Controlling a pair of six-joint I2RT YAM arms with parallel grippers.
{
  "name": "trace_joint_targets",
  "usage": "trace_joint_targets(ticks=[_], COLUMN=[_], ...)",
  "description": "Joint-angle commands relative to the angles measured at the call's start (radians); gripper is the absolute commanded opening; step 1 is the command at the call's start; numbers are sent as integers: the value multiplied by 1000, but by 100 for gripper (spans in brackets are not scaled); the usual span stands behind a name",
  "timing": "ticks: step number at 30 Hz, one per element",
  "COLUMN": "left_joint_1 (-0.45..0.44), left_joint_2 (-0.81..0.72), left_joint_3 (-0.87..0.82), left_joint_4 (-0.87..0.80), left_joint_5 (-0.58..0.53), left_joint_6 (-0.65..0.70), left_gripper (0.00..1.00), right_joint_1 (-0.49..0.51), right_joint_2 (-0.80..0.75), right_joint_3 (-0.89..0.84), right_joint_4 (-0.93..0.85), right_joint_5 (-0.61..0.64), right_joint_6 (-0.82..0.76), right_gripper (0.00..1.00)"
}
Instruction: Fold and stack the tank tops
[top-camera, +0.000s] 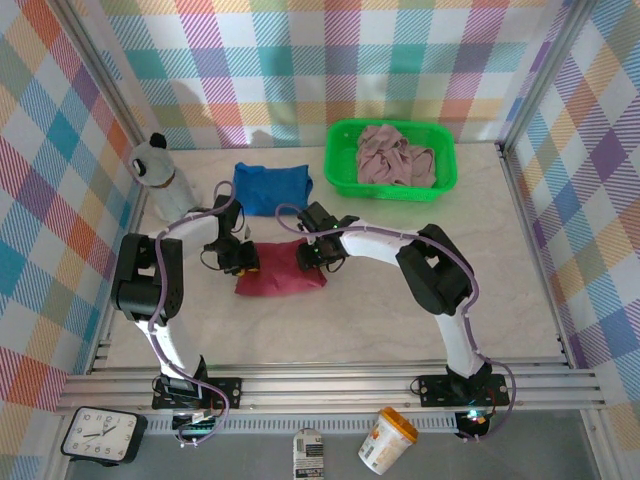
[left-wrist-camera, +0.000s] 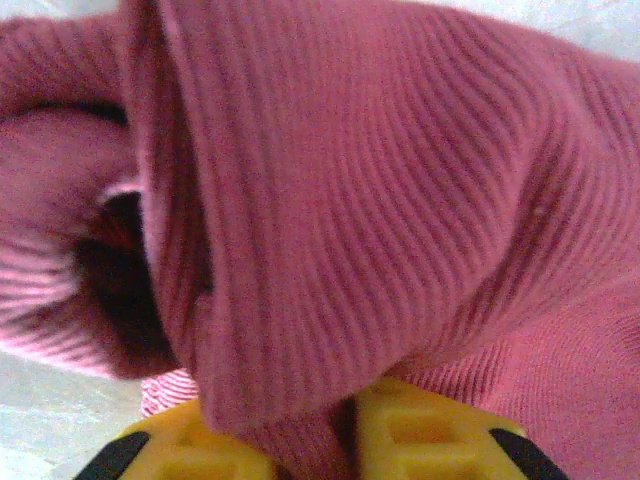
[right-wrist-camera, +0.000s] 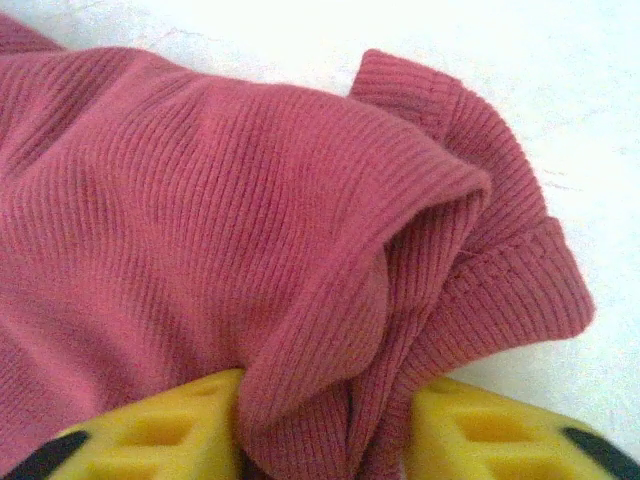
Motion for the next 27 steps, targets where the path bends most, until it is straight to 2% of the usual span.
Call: trace_joint_targets(ticks=[1, 3, 5, 16, 20, 27], left_joint_1=[6, 6, 6, 6, 18, 56], left_joint_2=[40, 36, 26, 31, 125, 328], left_joint_3=[11, 33, 72, 465, 656, 952], left_joint_4=[-18, -42, -76, -306, -369, -377], left_joint_5=[10, 15, 15, -29, -79, -142], left_joint_6=[12, 19, 30, 116, 159, 205], left_gripper=[7, 0, 0, 0, 0, 0], right_joint_1=[18, 15, 8, -50, -91, -164], right_joint_2=[25, 1, -28, -110, -46, 117], right_joint_3=[7, 18, 32, 212, 336, 544], right_joint_4=[-37, -43, -44, -67, -82, -13], right_joint_5=[-29, -20, -17, 13, 4, -37], right_joint_6=[-13, -17, -19, -83, -124, -162], right_gripper=[27, 20, 13, 8, 8, 9])
